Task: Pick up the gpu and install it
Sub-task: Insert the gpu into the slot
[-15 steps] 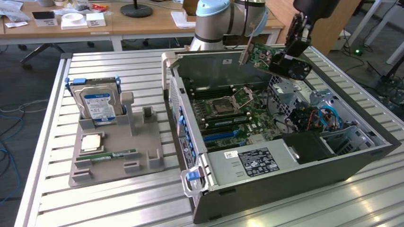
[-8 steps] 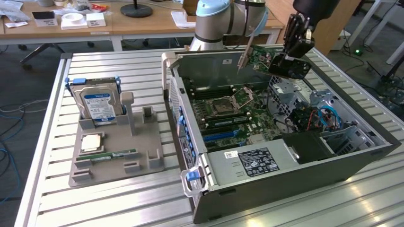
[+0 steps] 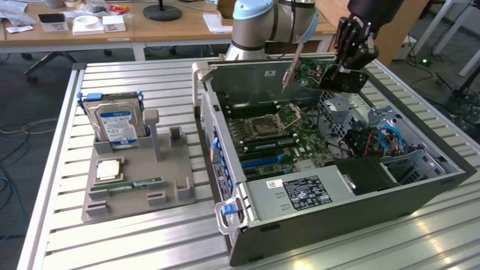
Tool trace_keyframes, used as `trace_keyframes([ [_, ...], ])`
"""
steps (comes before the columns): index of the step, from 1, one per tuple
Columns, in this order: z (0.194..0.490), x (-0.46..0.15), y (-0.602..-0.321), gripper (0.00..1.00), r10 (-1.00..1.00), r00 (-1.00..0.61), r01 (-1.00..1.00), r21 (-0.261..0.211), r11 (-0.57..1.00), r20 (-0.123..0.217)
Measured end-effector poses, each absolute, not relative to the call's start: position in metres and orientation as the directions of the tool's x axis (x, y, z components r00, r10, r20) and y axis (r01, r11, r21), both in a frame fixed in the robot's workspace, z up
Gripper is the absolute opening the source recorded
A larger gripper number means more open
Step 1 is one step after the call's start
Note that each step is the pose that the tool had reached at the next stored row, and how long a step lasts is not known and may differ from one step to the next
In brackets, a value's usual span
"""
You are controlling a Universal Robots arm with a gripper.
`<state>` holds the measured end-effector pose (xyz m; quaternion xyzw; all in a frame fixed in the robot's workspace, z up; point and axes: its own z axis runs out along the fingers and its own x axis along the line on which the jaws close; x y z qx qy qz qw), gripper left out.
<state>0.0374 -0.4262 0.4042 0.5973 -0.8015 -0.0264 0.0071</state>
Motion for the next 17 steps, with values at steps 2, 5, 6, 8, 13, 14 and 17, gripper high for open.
trace_keyframes([
  [2,0.4038,0.0374,-0.4262,0.26,-0.968,-0.252,-0.967,0.051,0.25,-0.02],
  [5,0.4033,0.0374,-0.4262,0.26,-0.98,-0.198,-0.979,0.051,0.196,-0.02],
  [6,0.4031,0.0374,-0.4262,0.26,-0.983,-0.181,-0.982,0.051,0.18,-0.02],
  [8,0.4028,0.0374,-0.4262,0.26,-0.989,-0.144,-0.988,0.051,0.143,-0.02],
  [13,0.4026,0.0374,-0.4262,0.26,-0.995,-0.103,-0.994,0.051,0.102,-0.018],
  [14,0.4027,0.0374,-0.4262,0.26,-0.995,-0.102,-0.994,0.051,0.101,-0.018],
  [17,0.4016,0.036,-0.4262,0.26,-0.995,-0.097,-0.994,0.046,0.096,-0.018],
])
